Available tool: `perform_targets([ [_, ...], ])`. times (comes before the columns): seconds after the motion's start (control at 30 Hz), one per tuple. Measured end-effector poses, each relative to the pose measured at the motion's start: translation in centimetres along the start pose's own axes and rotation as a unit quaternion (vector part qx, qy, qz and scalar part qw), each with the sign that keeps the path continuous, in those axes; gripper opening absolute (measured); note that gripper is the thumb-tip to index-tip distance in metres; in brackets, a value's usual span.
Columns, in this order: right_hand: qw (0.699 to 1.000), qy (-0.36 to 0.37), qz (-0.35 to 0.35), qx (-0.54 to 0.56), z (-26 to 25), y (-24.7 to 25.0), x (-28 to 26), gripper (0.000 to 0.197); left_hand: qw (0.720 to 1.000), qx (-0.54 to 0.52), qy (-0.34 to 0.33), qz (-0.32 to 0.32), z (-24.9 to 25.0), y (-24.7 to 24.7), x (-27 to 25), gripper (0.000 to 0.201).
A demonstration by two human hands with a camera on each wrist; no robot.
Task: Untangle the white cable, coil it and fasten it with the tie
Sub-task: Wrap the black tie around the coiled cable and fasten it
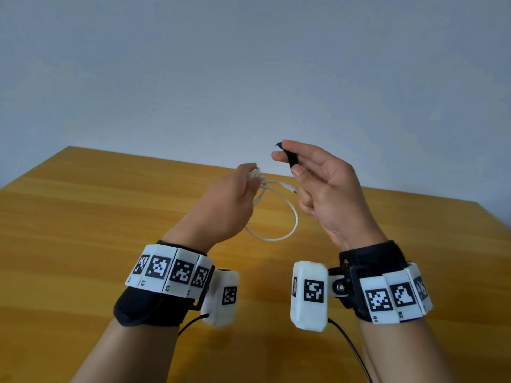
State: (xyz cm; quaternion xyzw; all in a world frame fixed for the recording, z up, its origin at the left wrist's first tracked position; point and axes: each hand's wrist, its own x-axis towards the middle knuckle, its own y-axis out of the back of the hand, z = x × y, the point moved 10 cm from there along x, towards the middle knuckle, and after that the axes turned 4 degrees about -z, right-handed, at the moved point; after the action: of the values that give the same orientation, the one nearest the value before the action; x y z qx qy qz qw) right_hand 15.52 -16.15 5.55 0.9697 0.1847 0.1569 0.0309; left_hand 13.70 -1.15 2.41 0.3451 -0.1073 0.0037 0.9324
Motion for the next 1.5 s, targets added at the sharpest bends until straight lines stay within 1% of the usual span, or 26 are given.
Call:
perform_targets([
  [0.13, 0.999, 0.002, 0.008, -0.046, 0.3, -0.9, 0.2, 0.034, 0.993, 0.111, -0.036, -0.005, 0.9, -1.0, 0.2, 0.035],
  [0.2, 0.998, -0.004, 0.023, -0.058, 0.6, -1.1, 0.3, 0.030, 0.990, 0.129, -0.054, 0.003, 1.2, -1.1, 0.2, 0.023],
  [0.27, 0.997, -0.013, 0.041, -0.059, 0.8, -1.0, 0.2, 0.027, 0.989, 0.124, -0.081, 0.012, 1.8, -1.2, 0.0, 0.012],
  [0.3, 0.997, -0.016, 0.050, -0.061, 0.9, -0.9, 0.2, 0.027, 0.987, 0.123, -0.102, 0.020, 2.3, -1.2, -0.2, 0.013],
  [0.37, 0.996, -0.030, 0.066, -0.052, 1.0, -0.6, 0.1, 0.025, 0.980, 0.129, -0.144, 0.035, 3.2, -1.3, -0.6, 0.025],
  [0.43, 0.996, -0.051, 0.076, -0.021, 1.3, -0.5, 0.0, 0.020, 0.976, 0.135, -0.165, 0.042, 3.3, -1.5, -0.7, 0.037],
  [0.47, 0.995, -0.062, 0.080, -0.005, 1.4, -0.4, 0.0, 0.018, 0.975, 0.137, -0.167, 0.045, 3.3, -1.5, -0.7, 0.039],
  [0.5, 0.994, -0.072, 0.083, 0.006, 1.5, -0.3, 0.0, 0.018, 0.975, 0.138, -0.167, 0.046, 3.3, -1.5, -0.8, 0.040],
  [0.53, 0.993, -0.081, 0.087, 0.011, 1.7, -0.1, 0.0, 0.018, 0.975, 0.141, -0.165, 0.044, 3.3, -1.4, -0.8, 0.045],
  [0.6, 0.991, -0.095, 0.090, 0.009, 1.9, 0.1, -0.1, 0.018, 0.975, 0.156, -0.155, 0.037, 3.4, -1.4, -0.7, 0.062],
  [0.63, 0.991, -0.100, 0.089, 0.007, 2.0, 0.2, 0.0, 0.017, 0.972, 0.176, -0.153, 0.036, 3.5, -1.4, -0.7, 0.063],
  [0.67, 0.991, -0.105, 0.088, 0.004, 2.0, 0.3, 0.0, 0.017, 0.966, 0.201, -0.157, 0.035, 3.6, -1.5, -0.6, 0.057],
  [0.73, 0.989, -0.115, 0.092, -0.010, 2.3, 0.7, 0.0, 0.017, 0.954, 0.245, -0.171, 0.038, 4.0, -1.7, -0.6, 0.038],
  [0.8, 0.987, -0.129, 0.097, -0.023, 2.5, 1.1, -0.1, 0.018, 0.952, 0.254, -0.169, 0.029, 4.2, -1.9, -0.5, 0.029],
  [0.87, 0.984, -0.145, 0.093, -0.034, 2.6, 1.3, -0.2, 0.018, 0.954, 0.251, -0.160, 0.023, 4.2, -2.0, -0.5, 0.031],
  [0.97, 0.982, -0.166, 0.081, -0.041, 2.7, 1.1, -0.4, 0.022, 0.960, 0.236, -0.143, 0.039, 4.2, -1.5, -0.5, 0.038],
  [1.07, 0.982, -0.184, 0.041, -0.015, 2.7, 0.2, -0.5, 0.018, 0.966, 0.233, -0.096, 0.062, 3.2, -0.4, -0.2, 0.046],
  [1.13, 0.982, -0.190, -0.002, -0.017, 2.5, -0.7, -0.7, 0.013, 0.969, 0.220, -0.068, 0.085, 2.5, 0.8, -0.1, 0.037],
  [1.2, 0.984, -0.176, -0.026, -0.026, 2.0, -1.1, -0.8, 0.011, 0.971, 0.202, -0.055, 0.111, 2.0, 1.8, -0.2, 0.025],
  [1.27, 0.984, -0.166, -0.041, -0.047, 1.7, -1.6, -0.8, 0.012, 0.975, 0.176, -0.046, 0.124, 1.9, 2.3, -0.3, 0.022],
  [1.33, 0.981, -0.169, -0.053, -0.074, 1.8, -2.2, -0.9, 0.015, 0.983, 0.131, -0.040, 0.122, 1.8, 2.4, -0.3, 0.019],
  [1.4, 0.980, -0.167, -0.059, -0.091, 1.9, -2.4, -0.9, 0.017, 0.990, 0.082, -0.039, 0.107, 1.7, 2.2, -0.2, 0.014],
  [1.5, 0.979, -0.155, -0.080, -0.101, 1.8, -3.1, -1.0, 0.014, 0.995, 0.027, -0.038, 0.091, 1.4, 1.9, -0.1, 0.012],
])
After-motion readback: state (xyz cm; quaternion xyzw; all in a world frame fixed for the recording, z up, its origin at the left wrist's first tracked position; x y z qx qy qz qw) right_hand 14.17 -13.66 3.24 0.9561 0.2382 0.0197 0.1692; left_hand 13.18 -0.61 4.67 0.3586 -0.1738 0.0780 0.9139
